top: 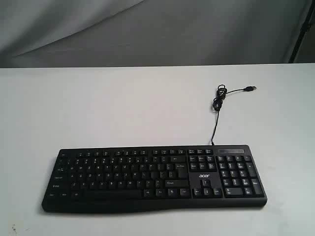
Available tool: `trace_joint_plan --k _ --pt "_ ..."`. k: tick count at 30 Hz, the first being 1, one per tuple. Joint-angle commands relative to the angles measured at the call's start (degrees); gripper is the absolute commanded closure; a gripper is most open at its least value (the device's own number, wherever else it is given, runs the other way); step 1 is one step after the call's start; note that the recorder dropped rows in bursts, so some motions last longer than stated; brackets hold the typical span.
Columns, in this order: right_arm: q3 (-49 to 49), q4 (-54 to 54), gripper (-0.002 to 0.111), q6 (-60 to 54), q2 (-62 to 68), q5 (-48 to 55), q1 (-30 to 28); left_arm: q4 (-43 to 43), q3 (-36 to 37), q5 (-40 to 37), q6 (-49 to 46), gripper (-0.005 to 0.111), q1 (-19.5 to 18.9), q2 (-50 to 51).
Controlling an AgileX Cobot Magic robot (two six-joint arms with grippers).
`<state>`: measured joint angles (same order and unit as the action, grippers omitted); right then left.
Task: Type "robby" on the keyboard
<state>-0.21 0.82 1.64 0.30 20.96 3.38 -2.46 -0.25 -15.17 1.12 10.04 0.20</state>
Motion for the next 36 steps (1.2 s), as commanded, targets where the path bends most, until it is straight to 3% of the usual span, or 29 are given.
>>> trace_joint_plan --k 1,12,17,22,36 --pt "0.21 -0.2 0.108 0.3 -0.3 -0.77 -0.04 -0.27 0.25 0.33 0.16 0.107 0.32 -0.2" --pt "0.21 -0.44 0.108 0.12 -0.3 -0.77 -0.04 -0.27 0.25 0.33 0.16 0.107 0.32 -0.2" --pt "0.21 -1.55 0.108 0.37 -0.3 -11.38 -0.04 -0.27 0.25 0.33 0.16 0.107 0.32 -0.2" --pt "0.21 -2.93 0.108 -0.81 -0.3 -12.85 -0.04 -0.27 0.25 0.33 0.16 0.107 0.32 -0.2" --pt "0.21 -3.0 0.108 -0.1 -0.3 -54.88 -0.04 -0.27 0.25 0.33 0.16 0.107 0.32 -0.2"
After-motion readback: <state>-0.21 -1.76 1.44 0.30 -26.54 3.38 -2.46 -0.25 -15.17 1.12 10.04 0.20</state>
